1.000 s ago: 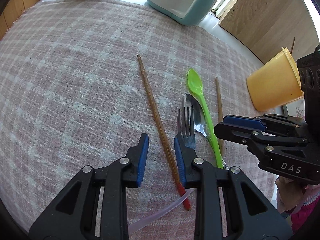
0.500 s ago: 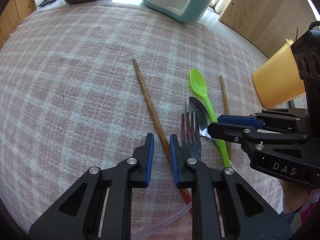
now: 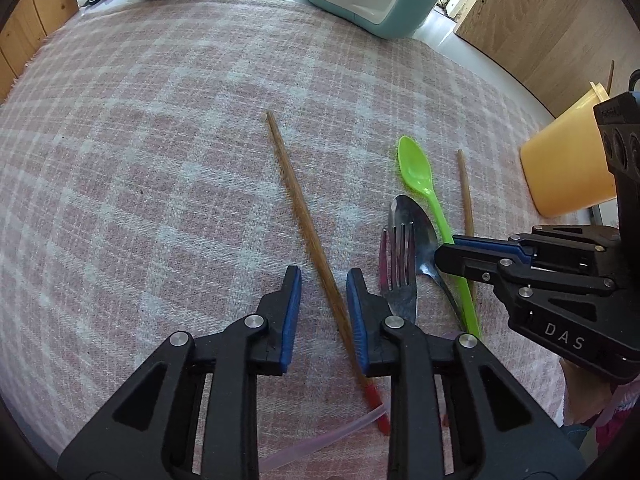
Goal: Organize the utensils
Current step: 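Close the left tool on a red-tipped chopstick while the right tool grasps the green spoon, then carry the left tool's chopstick to the yellow container while the right tool carries the green spoon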
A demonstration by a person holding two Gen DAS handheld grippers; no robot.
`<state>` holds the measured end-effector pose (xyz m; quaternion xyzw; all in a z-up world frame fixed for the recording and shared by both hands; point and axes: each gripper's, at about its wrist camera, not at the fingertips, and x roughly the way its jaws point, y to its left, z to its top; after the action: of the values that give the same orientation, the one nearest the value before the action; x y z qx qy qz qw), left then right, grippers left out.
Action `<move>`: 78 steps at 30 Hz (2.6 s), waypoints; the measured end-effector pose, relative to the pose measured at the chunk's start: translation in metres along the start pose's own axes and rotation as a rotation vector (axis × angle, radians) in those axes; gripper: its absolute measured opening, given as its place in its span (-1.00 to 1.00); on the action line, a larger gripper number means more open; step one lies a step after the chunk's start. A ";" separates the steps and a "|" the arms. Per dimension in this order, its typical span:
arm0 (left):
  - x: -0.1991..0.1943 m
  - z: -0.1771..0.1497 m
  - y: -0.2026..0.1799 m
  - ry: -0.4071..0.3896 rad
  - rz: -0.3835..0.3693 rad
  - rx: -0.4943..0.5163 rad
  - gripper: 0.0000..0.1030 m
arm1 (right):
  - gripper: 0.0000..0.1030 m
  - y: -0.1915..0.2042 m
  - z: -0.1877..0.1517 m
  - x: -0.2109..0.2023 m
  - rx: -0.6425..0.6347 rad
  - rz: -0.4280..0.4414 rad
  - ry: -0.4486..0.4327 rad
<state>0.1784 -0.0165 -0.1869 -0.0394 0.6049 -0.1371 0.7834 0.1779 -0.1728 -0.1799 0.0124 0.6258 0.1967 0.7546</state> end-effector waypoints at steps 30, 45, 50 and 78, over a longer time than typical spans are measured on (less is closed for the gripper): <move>-0.058 0.000 0.023 -0.186 -0.104 -0.114 -0.93 | -0.92 0.008 0.002 -0.039 -0.024 0.011 -0.111; -0.113 0.000 -0.006 -0.298 -0.138 -0.091 -0.93 | -0.92 0.003 -0.008 -0.088 -0.049 0.020 -0.205; -0.122 0.006 -0.022 -0.315 -0.182 -0.092 -0.93 | -0.92 -0.005 -0.007 -0.111 -0.055 0.020 -0.253; -0.170 0.061 -0.157 -0.440 -0.310 0.014 -0.93 | -0.92 -0.107 -0.002 -0.216 -0.008 -0.017 -0.459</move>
<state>0.1714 -0.1292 0.0241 -0.1552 0.4059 -0.2476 0.8660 0.1757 -0.3397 -0.0056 0.0486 0.4373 0.1847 0.8788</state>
